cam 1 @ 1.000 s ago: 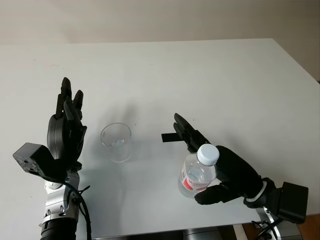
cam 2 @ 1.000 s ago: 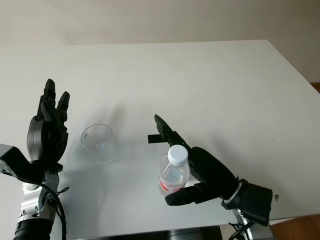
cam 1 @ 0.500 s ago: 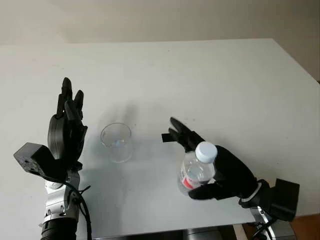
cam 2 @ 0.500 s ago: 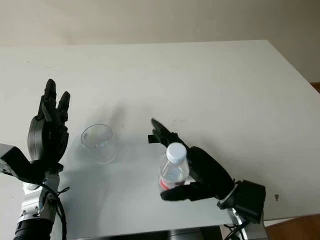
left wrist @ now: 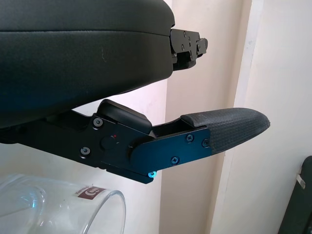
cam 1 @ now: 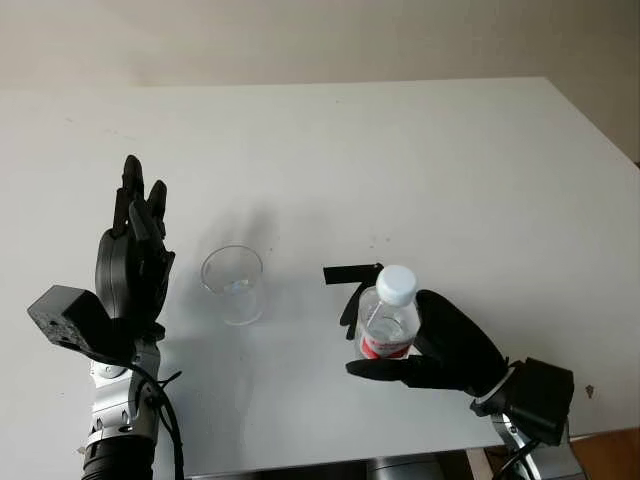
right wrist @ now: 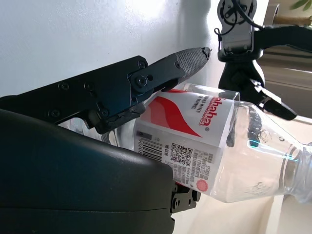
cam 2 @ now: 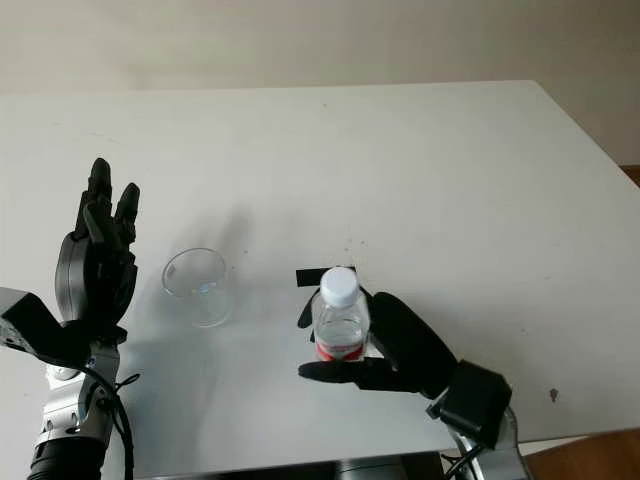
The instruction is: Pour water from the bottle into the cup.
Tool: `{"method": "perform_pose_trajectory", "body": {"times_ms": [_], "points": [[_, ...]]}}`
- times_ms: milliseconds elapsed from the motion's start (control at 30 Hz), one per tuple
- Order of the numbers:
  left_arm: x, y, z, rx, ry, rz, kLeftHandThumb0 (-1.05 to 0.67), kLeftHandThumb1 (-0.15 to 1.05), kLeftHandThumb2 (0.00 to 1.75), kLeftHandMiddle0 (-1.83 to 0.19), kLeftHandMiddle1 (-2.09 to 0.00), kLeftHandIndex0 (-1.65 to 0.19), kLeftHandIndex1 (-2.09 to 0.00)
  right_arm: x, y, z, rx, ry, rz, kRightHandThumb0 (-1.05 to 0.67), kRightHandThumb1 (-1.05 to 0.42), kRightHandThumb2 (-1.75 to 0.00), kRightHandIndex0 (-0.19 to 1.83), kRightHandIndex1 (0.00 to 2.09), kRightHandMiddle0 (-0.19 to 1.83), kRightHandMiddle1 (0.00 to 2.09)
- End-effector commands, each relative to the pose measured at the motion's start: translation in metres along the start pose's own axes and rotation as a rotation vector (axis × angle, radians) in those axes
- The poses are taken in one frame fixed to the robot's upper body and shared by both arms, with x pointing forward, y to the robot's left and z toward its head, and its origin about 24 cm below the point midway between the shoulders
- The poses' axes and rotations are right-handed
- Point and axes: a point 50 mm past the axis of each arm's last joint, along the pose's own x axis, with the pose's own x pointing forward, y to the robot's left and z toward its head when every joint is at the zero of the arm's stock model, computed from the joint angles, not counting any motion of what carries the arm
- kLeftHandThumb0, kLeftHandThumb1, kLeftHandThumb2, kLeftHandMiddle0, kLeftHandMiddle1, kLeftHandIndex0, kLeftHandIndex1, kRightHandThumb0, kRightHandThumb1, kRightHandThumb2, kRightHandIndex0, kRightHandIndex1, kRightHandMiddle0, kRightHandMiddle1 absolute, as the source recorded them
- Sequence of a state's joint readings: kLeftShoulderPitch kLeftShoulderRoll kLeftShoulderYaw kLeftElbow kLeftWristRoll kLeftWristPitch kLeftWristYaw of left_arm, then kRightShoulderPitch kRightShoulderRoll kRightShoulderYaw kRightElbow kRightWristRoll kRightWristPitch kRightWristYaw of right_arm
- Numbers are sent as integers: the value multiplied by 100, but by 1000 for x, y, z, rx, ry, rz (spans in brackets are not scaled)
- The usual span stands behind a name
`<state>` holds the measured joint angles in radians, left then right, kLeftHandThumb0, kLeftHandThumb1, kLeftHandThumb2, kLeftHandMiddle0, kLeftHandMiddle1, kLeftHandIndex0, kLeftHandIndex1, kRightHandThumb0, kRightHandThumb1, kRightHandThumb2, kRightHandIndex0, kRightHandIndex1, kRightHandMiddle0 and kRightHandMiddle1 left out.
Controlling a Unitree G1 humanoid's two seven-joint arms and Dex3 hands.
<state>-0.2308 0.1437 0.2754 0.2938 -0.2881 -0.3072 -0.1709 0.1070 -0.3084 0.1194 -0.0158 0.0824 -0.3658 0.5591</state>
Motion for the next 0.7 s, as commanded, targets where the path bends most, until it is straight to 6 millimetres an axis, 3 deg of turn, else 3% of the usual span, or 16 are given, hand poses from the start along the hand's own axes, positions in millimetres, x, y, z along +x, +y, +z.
{"method": "perform_pose_trajectory", "body": {"times_ms": [0,233,433,567,667], "points": [[2,-3,4,3,-24,-7,-88,105,69,19,-45,3,0,-1,4,-1,-5,-12,4,-52,-105,-12,18,209,7,209],[2,-2,3,-3,-25,-8,-89,105,68,19,-48,2,0,1,6,-2,16,-32,-71,-63,-105,-20,-6,209,-15,209],[3,-3,4,-6,-26,-12,-88,105,69,19,-51,1,0,8,7,-3,66,-3,-186,-39,-105,-21,53,209,12,209],[3,-3,4,-10,-27,-10,-87,105,68,19,-51,0,0,17,4,-2,79,-19,-244,-28,-105,-32,36,209,-5,209],[3,-3,3,-8,-27,-10,-87,105,68,19,-53,0,0,28,-2,0,96,-34,-277,-27,-105,-35,41,209,-4,209]]}}
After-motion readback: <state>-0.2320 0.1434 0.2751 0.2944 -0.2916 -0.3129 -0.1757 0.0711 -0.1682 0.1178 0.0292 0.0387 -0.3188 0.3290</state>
